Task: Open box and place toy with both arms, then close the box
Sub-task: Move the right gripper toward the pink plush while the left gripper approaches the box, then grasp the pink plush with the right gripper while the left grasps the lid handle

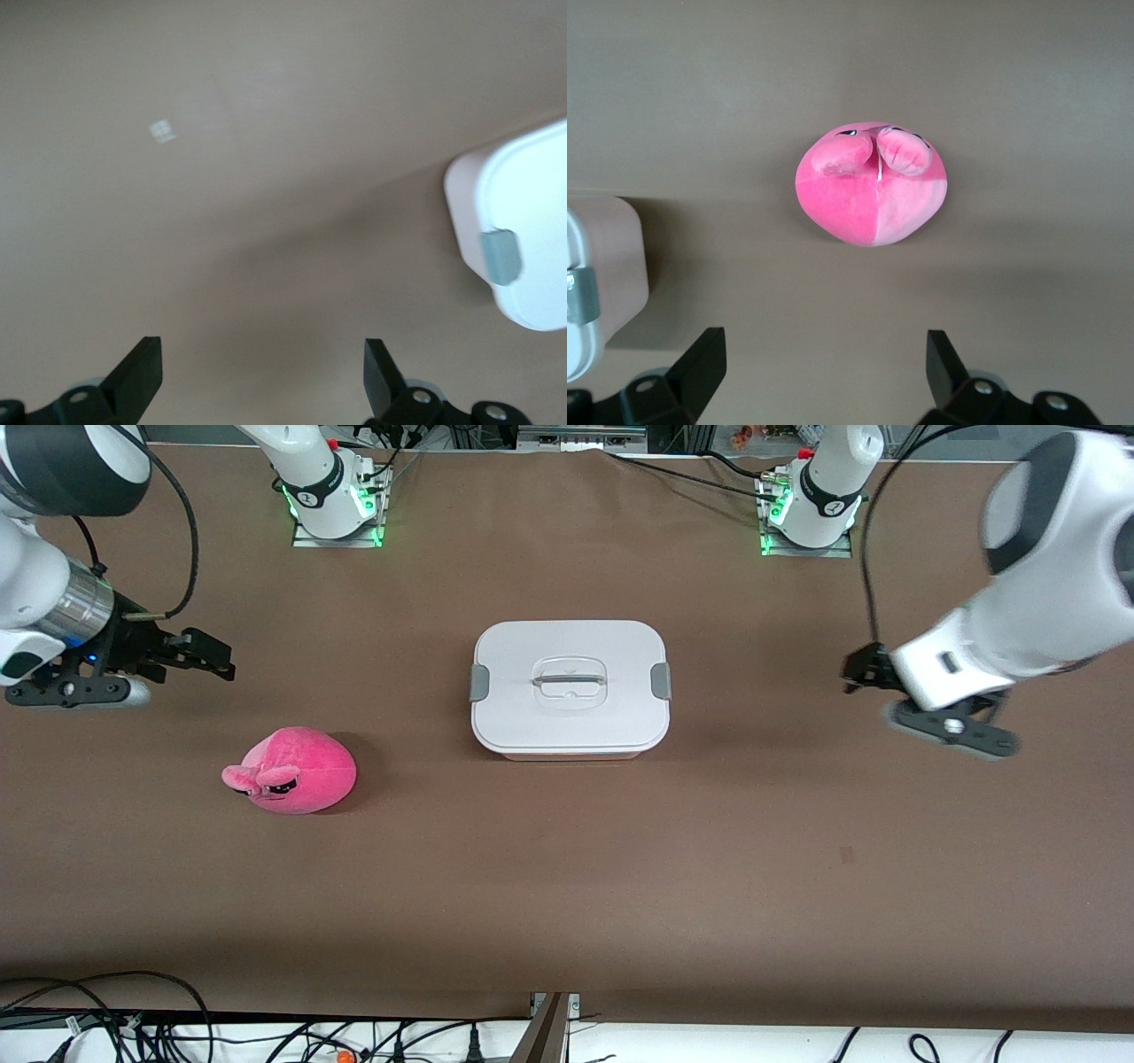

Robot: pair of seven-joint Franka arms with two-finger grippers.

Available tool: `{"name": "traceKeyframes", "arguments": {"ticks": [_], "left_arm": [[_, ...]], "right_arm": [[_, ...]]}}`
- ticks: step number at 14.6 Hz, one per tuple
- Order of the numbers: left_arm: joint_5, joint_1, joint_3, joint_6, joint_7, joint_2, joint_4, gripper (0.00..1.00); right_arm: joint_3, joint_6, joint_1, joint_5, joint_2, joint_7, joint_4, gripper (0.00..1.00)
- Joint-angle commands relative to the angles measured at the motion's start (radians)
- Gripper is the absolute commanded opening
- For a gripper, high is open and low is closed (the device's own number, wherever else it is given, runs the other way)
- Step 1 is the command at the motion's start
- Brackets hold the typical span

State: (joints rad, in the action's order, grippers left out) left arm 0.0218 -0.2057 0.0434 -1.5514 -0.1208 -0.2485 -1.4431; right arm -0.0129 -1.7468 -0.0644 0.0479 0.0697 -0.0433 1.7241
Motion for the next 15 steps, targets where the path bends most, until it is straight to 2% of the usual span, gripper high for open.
{"name": "traceKeyframes", "arguments": {"ticks": [1, 3, 5, 8, 12, 15], "left_arm": [[0.049, -0.095, -0.008, 0.004, -0.010, -0.040, 0.027, 1.00], [0.056, -0.188, -0.008, 0.004, -0.037, -0.061, 0.027, 1.00], [0.052, -0.279, -0.010, -0.007, -0.040, -0.086, 0.027, 1.00], [0.052, -0.377, -0.008, -0.074, -0.056, -0.129, 0.026, 1.00], [0.038, -0.466, -0.010, -0.232, -0.183, -0.192, 0.010, 1.00], [-0.032, -0.514, -0.010, -0.271, -0.221, -0.207, 0.006, 1.00]], "right_arm": [[-0.001, -0.129, 0.000, -0.008, -0.016, 0.002, 0.139, 1.00], [0.001, -0.230, 0.002, -0.010, 0.004, 0.003, 0.218, 1.00], [0.002, -0.298, 0.002, -0.010, 0.053, 0.005, 0.247, 1.00], [0.005, -0.378, 0.005, -0.008, 0.131, 0.006, 0.249, 1.00], [0.007, -0.479, 0.012, -0.005, 0.202, 0.040, 0.247, 1.00], [0.007, -0.545, 0.012, -0.005, 0.239, 0.045, 0.247, 1.00]]}}
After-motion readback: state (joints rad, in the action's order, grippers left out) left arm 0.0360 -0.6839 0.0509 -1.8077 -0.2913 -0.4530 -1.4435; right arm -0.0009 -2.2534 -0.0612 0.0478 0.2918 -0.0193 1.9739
